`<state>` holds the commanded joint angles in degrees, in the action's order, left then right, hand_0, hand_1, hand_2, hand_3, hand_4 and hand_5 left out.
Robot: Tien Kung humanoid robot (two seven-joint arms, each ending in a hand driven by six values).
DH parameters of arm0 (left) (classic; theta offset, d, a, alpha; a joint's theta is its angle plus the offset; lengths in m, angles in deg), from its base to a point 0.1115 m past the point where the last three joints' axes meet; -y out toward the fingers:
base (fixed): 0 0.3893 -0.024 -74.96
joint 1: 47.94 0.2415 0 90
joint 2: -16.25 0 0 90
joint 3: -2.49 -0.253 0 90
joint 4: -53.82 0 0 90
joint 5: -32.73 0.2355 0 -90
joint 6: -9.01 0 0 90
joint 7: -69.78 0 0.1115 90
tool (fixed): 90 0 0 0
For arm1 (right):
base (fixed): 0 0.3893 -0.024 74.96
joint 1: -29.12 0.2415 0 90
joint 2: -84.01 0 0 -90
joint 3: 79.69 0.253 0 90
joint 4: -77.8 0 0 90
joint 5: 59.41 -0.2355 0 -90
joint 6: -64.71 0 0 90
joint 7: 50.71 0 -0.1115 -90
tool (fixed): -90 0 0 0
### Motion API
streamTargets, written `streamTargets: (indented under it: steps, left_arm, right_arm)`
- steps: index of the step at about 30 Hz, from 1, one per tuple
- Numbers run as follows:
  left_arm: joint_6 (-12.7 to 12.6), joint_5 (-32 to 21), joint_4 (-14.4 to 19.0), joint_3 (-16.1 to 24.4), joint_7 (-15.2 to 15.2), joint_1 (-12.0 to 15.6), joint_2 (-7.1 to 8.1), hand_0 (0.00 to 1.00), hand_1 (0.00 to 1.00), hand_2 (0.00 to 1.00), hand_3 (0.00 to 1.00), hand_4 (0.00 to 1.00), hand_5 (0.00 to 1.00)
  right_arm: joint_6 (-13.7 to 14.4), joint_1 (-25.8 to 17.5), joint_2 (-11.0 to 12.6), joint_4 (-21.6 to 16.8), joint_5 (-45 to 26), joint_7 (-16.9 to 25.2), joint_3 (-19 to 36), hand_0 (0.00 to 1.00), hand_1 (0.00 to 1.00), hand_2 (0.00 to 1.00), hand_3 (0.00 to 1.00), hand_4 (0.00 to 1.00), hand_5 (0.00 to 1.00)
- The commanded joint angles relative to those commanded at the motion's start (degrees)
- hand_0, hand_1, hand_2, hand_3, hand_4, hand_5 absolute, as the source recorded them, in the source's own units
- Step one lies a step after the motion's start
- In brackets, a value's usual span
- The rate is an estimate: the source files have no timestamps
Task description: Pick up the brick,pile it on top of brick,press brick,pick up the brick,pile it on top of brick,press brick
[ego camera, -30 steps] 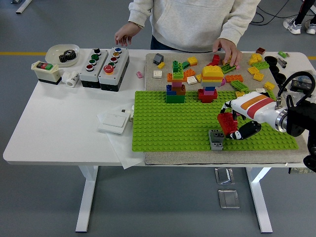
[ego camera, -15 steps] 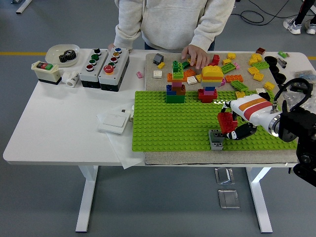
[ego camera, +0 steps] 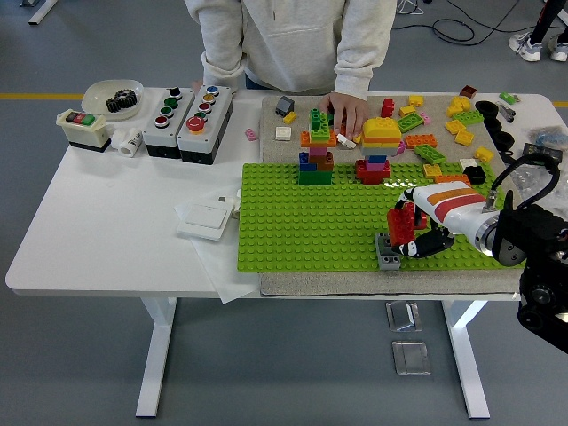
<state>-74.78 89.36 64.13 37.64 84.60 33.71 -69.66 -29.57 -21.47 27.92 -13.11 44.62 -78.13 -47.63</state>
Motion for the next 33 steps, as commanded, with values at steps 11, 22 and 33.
streamTargets:
  steps: [11,22,33]
  left_arm:
    - [-0.1,0.0,0.0,0.1,0.1,0.0,-0.05,0.787,0.704,0.602,0.541,0.537,0.551]
    - [-0.1,-0.1,0.0,-0.1,0.1,-0.1,-0.07,0.787,0.705,0.602,0.541,0.536,0.55]
    - [-0.2,-0.3,0.0,-0.3,0.1,-0.2,-0.11,0.789,0.706,0.604,0.541,0.537,0.549]
  right_arm:
    - [0.1,-1.2,-1.7,0.4,1.4,-0.3,0.5,0.147,0.35,0.483,0.51,0.7,0.449]
    - [0.0,-0.9,-1.9,0.8,2.7,0.0,0.0,0.147,0.348,0.484,0.51,0.709,0.463]
    - [0.1,-0.8,-2.0,1.6,3.7,0.4,-0.9,0.142,0.344,0.485,0.511,0.711,0.467]
